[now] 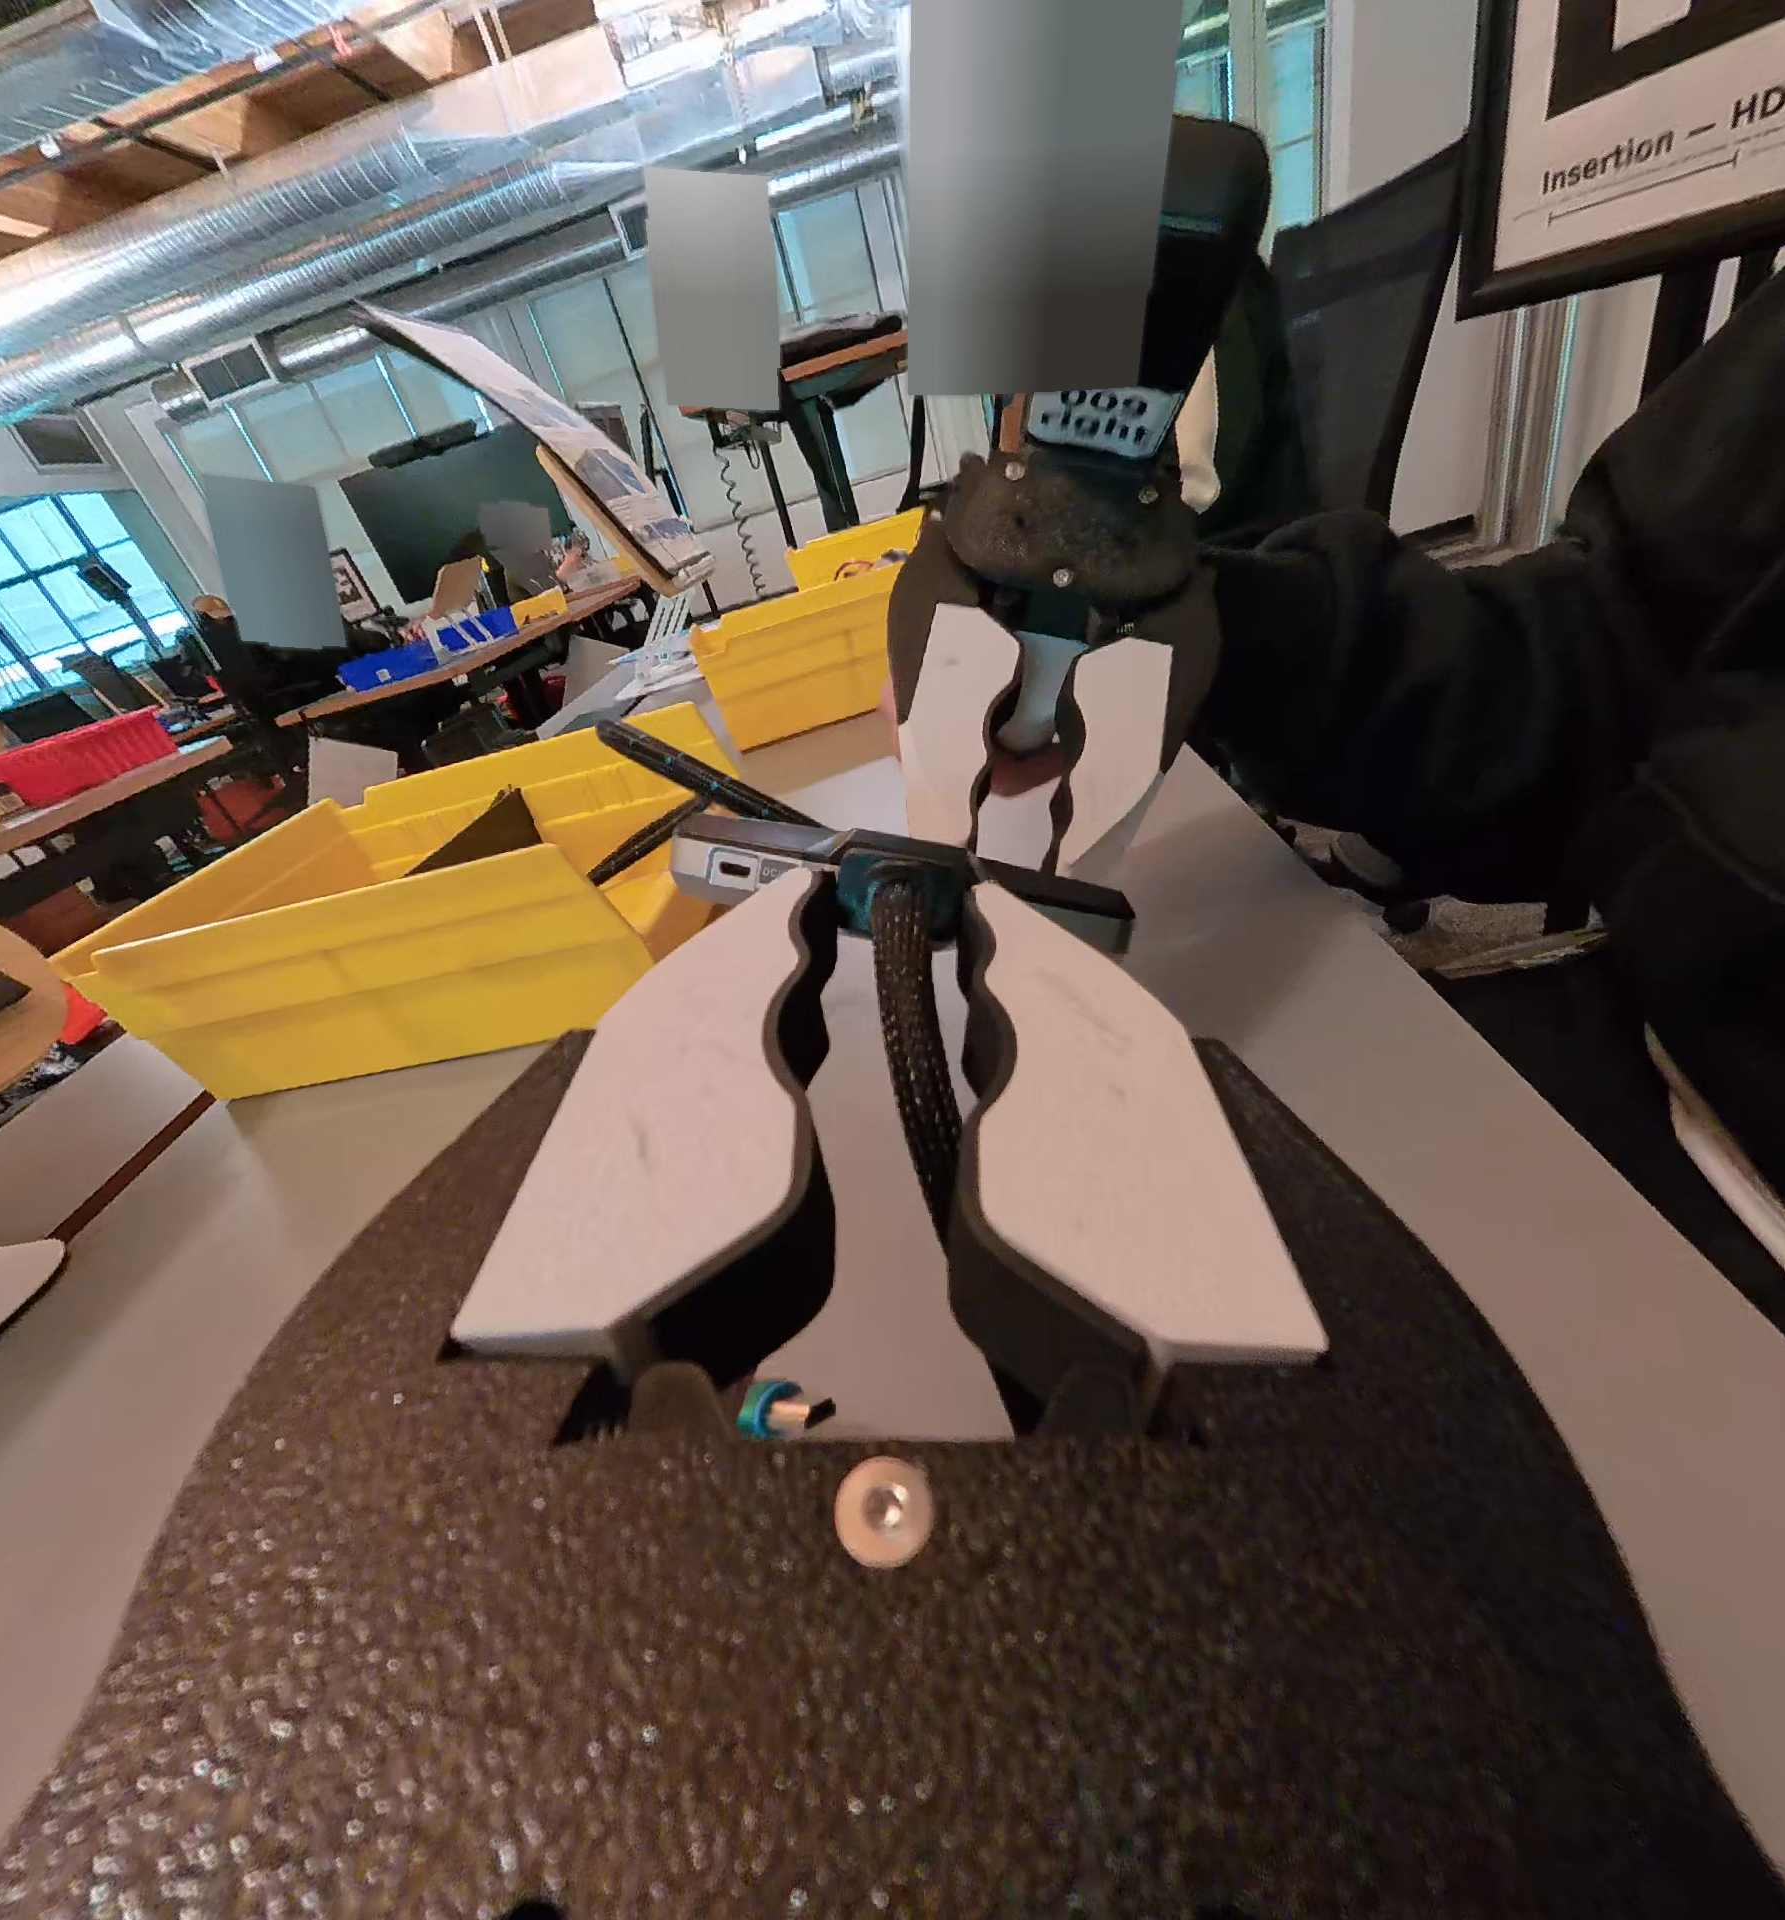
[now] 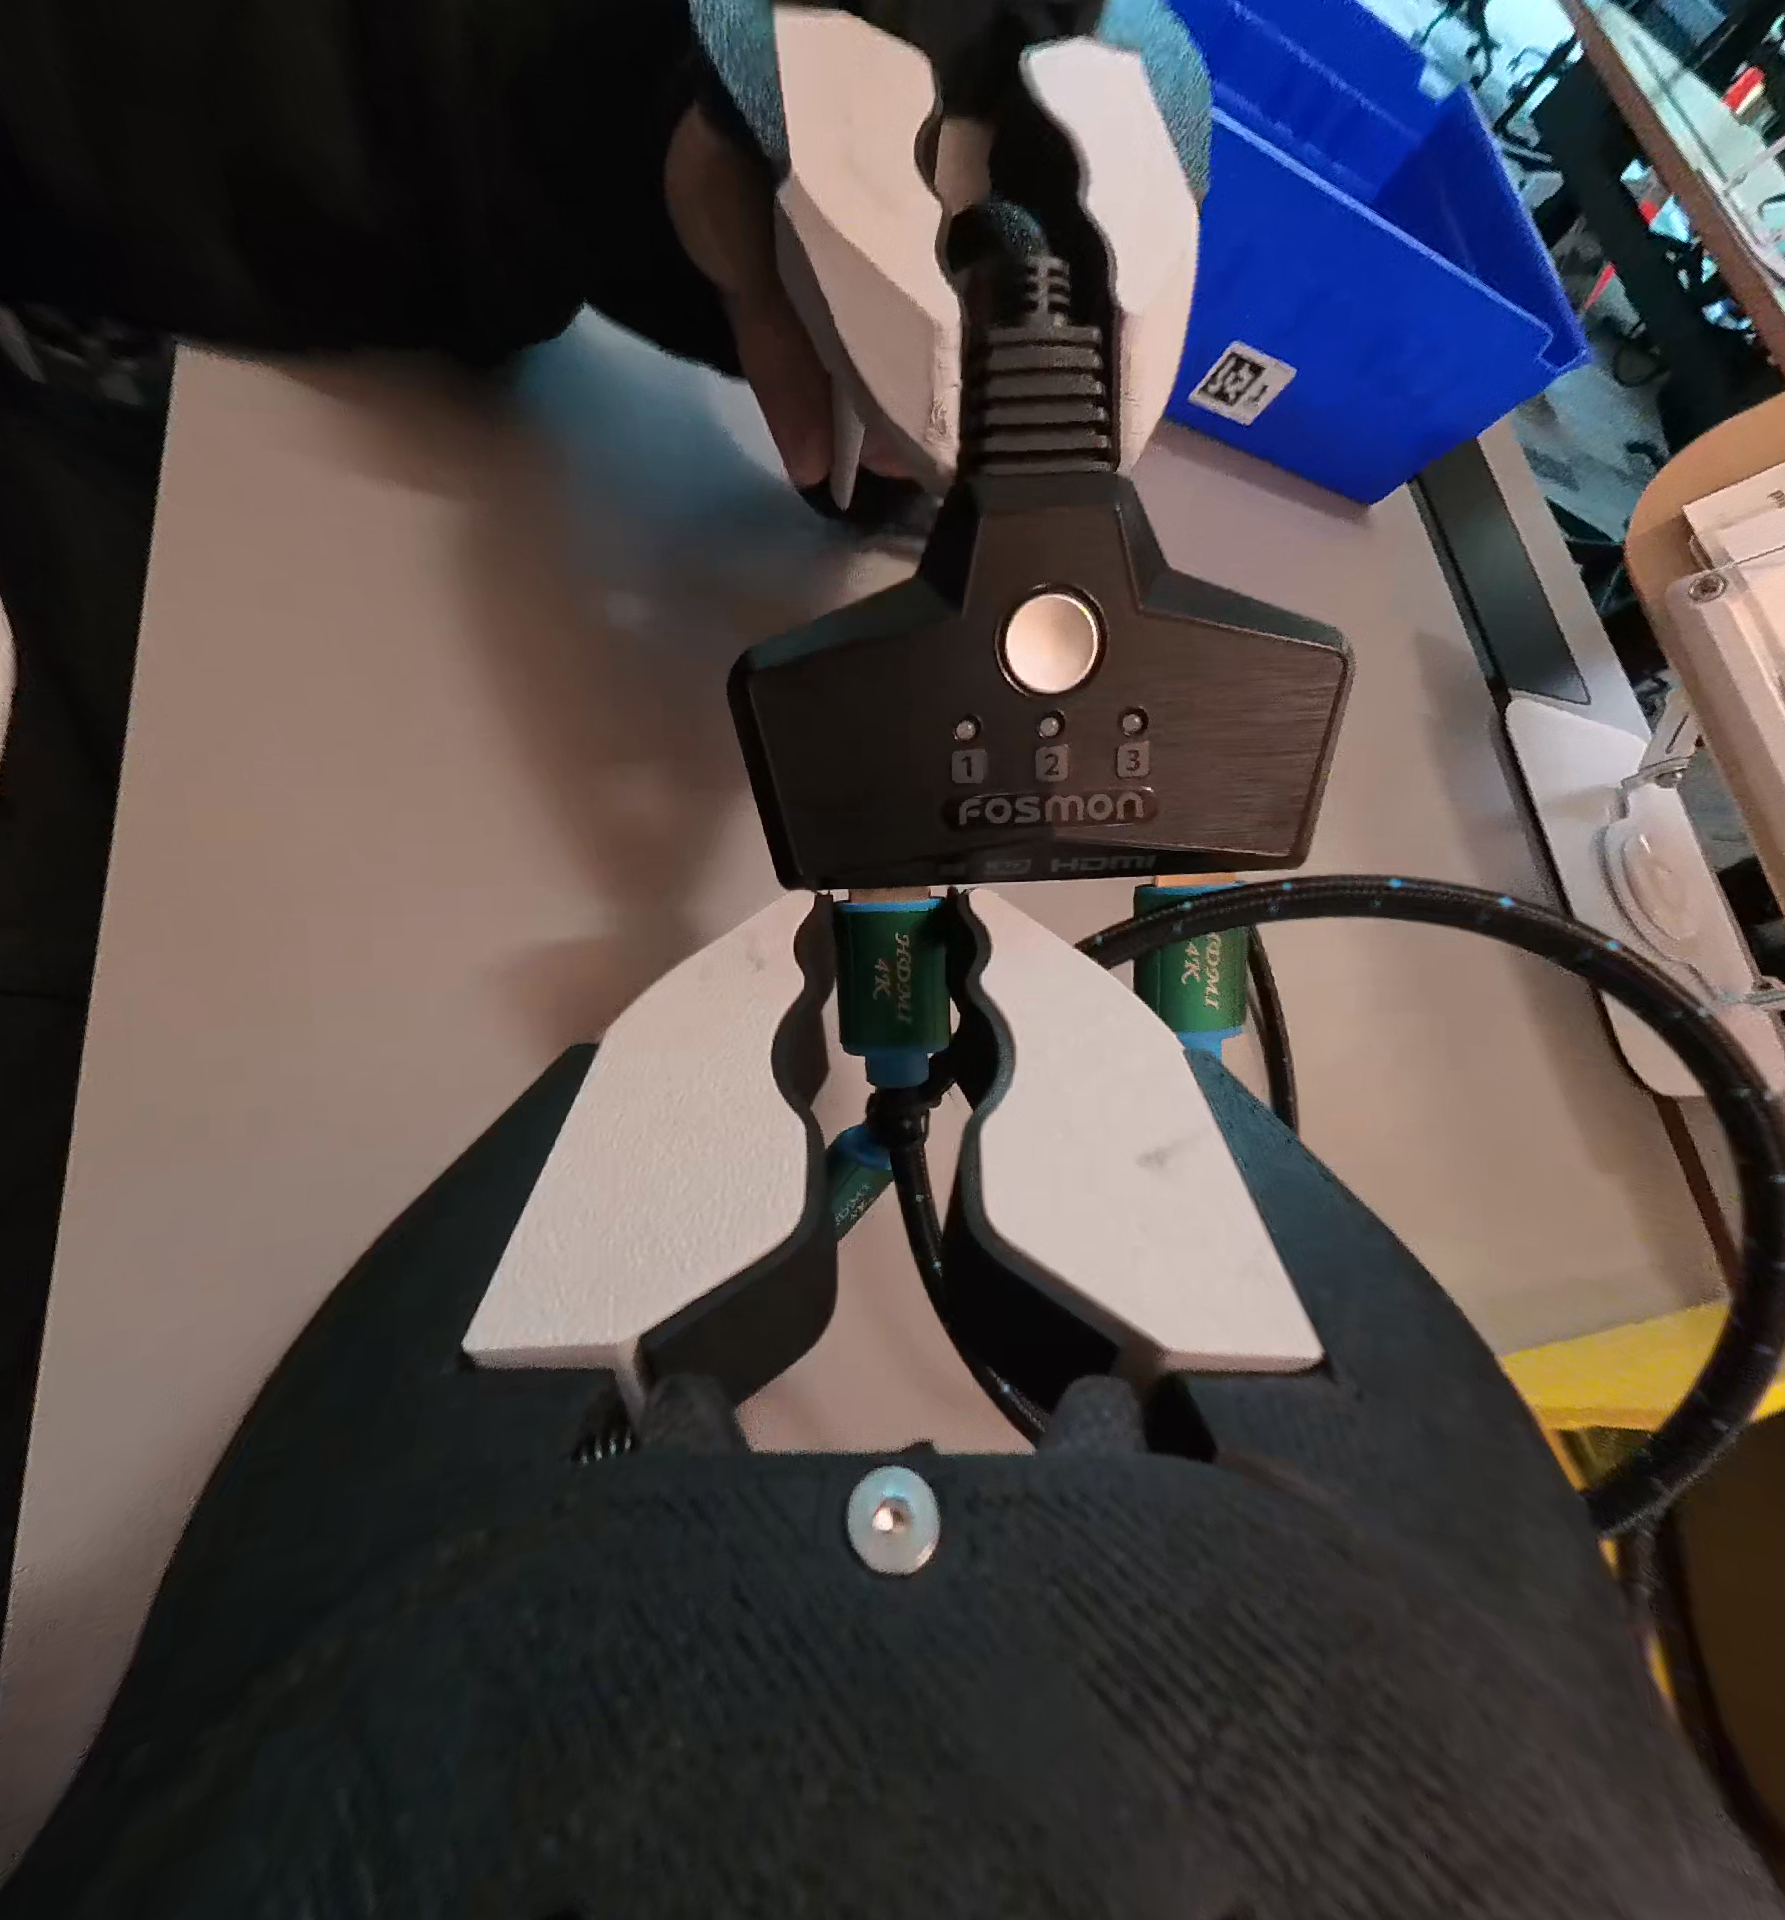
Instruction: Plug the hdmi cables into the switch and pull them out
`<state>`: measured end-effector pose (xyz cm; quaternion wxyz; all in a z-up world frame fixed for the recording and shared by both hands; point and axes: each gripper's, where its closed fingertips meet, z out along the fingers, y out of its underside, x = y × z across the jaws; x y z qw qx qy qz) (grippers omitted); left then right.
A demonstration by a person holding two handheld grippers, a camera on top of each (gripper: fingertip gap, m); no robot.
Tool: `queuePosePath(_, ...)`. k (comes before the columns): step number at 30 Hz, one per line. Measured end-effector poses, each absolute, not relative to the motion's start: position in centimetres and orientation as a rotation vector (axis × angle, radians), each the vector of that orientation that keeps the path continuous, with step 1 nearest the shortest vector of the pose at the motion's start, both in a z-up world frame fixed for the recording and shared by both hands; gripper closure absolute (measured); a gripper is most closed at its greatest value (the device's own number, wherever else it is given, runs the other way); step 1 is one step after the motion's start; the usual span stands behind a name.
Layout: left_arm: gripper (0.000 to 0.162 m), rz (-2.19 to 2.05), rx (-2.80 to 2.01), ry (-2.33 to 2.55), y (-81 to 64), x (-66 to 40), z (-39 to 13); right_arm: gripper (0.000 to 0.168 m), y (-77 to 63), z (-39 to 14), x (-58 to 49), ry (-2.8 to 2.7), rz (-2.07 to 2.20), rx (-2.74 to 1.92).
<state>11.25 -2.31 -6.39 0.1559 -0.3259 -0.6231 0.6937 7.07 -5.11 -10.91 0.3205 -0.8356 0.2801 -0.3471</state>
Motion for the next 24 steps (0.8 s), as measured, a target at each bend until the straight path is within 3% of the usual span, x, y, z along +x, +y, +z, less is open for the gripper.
queuePosePath(5, 0.14, 1.891, -1.059, -1.907, -1.7, 10.2, -8.4, 0.146, -5.2, -11.5, 4.7, 0.677, -0.837, -2.431)
queuePosePath(8, 0.14, 2.022, -0.844, -1.787, -0.7, 13.0, -5.2, 0.147, -14.9, -14.1, 0.0, 0.872, -0.81, -3.028)
queuePosePath(10, 0.14, 2.134, -0.707, -1.701, 0.5, 16.2, -2.9, 0.147, -12.7, -10.8, -0.6, 0.851, -0.79, -2.685)
queuePosePath(16, 0.14, 2.132, -0.681, -1.651, 0.2, 16.1, -3.4, 0.147, -20.5, 2.7, 0.8, 1.017, -1.605, -2.235)
queuePosePath(19, 0.14, 2.123, -0.673, -1.628, 0.2, 15.9, -3.5, 0.147, -24.7, 2.6, 2.2, 1.18, -1.649, -2.084)
queuePosePath(24, 0.14, 2.121, -0.638, -1.61, 0.4, 16.3, -3.6, 0.147, -29.8, -3.3, 5.1, 1.365, -1.573, -2.142)
